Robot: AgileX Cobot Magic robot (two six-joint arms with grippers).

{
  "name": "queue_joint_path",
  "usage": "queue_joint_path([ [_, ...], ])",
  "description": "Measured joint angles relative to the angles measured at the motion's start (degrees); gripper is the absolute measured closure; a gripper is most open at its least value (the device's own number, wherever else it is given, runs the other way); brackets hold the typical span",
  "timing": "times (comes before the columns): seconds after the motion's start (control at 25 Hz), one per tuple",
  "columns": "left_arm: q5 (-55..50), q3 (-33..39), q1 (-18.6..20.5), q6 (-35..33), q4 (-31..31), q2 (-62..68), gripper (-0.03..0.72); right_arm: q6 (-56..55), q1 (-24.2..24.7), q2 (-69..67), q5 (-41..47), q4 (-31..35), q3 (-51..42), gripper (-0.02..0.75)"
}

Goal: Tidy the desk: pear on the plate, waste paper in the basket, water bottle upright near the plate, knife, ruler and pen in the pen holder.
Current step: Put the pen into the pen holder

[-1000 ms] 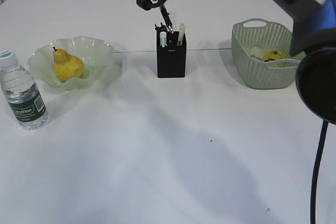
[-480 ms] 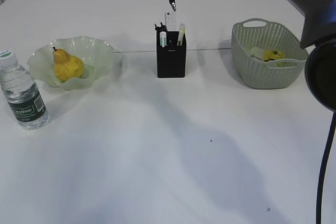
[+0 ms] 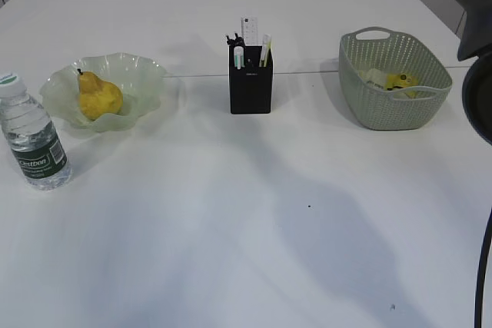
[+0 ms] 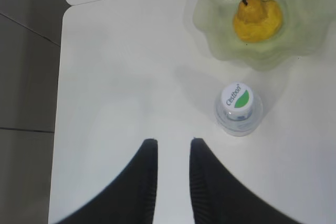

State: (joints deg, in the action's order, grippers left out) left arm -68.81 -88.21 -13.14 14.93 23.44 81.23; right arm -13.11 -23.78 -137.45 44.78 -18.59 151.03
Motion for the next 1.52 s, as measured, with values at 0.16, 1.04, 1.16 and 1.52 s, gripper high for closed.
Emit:
queue_joint_path([
  [0.16, 0.7, 0.0, 0.0, 0.0, 0.0, 0.0, 0.546, 0.0, 0.1, -0.2, -1.7, -1.2, 0.0, 0.631],
  [1.04, 3.5, 0.0, 0.0, 0.0, -2.5, 0.0, 0.546, -1.1, 5.2, -4.9, -8.0, 1.7, 0.0, 0.631],
  [1.16, 3.6, 0.0, 0.0, 0.0, -2.5, 0.1, 0.546, 0.0, 5.2, -5.3, -9.4, 3.2, 0.0, 0.631],
  [1.52, 4.9, 0.0, 0.0, 0.0, -2.5, 1.0, 0.546, 1.0, 5.2, -8.0, -11.5, 4.4, 0.0, 0.631],
])
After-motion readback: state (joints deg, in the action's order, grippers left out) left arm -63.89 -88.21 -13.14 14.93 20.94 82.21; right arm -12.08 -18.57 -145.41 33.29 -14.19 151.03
